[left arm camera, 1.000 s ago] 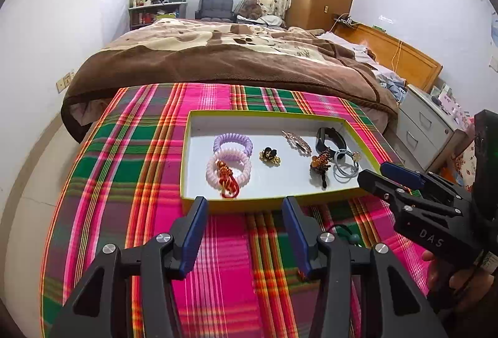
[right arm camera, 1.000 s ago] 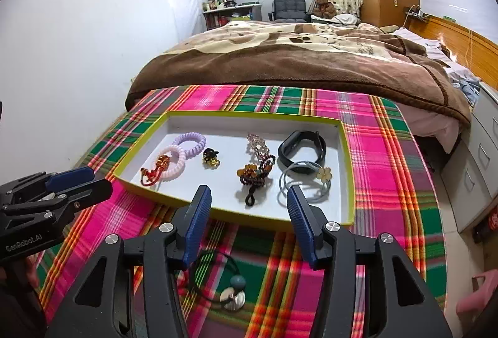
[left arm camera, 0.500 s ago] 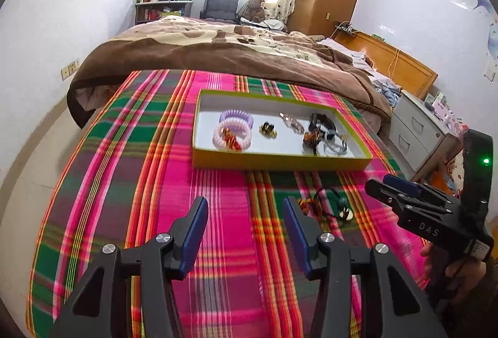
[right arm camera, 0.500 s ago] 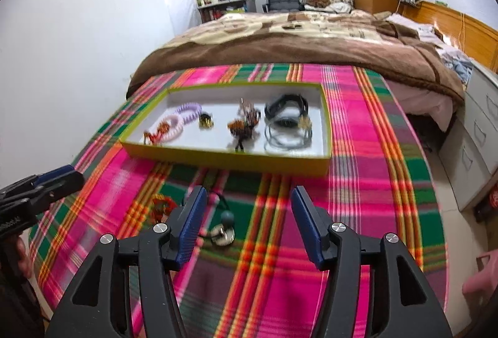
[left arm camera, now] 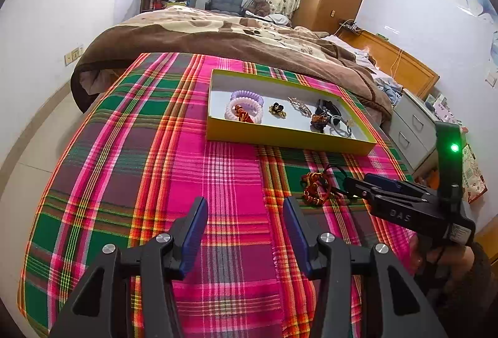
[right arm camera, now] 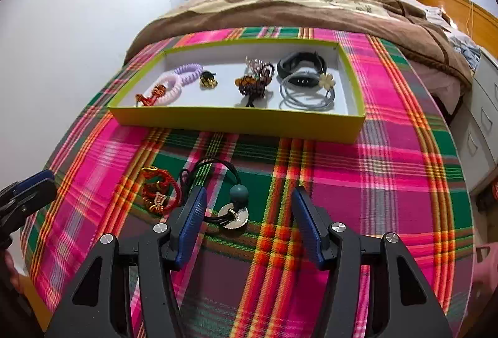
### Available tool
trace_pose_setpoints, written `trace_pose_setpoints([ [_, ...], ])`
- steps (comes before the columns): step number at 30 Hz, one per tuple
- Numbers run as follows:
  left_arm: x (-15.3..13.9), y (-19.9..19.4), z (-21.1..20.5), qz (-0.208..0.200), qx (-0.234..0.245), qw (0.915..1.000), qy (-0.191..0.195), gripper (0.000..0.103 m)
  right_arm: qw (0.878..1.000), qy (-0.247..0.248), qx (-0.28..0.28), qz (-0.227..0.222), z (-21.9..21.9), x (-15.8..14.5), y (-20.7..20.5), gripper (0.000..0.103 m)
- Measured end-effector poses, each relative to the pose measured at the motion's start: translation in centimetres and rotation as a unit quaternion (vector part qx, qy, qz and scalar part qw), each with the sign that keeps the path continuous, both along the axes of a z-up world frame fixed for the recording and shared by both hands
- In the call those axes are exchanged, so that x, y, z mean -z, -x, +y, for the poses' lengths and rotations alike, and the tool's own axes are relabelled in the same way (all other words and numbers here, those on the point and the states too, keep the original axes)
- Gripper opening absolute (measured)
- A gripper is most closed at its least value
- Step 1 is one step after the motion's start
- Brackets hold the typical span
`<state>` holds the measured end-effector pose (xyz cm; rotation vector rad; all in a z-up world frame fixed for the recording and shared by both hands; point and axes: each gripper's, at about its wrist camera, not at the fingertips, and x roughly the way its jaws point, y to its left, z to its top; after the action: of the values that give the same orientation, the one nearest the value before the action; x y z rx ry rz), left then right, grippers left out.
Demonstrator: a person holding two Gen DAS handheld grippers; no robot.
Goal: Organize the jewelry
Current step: 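Grasp the black cord with the green bead with the right tool, then grasp the red-gold beaded bracelet with the left tool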
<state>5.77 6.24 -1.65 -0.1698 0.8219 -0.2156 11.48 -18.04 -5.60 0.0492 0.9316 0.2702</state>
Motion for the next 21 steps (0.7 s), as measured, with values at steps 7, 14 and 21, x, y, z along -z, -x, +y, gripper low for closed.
trace_pose_setpoints([
  [7, 0.4, -0.2, 0.1, 0.006, 0.001, 1.0000, 0.002, 0.050, 0.999, 0.036, -0.011, -0.009, 1.2, 0.1, 0.1, 0.048],
  [14, 0.6, -0.5, -0.4, 0.012, 0.006, 0.9999, 0.000, 0.050, 0.998, 0.055, -0.014, -0.013, 1.7, 0.2, 0.4, 0.023],
  [21, 0.8, -0.9, -1.5, 0.016, 0.014, 0.9997, -0.007, 0.050, 0.999, 0.037, -0.003, -0.011, 0.5, 0.1, 0.3, 0.014],
])
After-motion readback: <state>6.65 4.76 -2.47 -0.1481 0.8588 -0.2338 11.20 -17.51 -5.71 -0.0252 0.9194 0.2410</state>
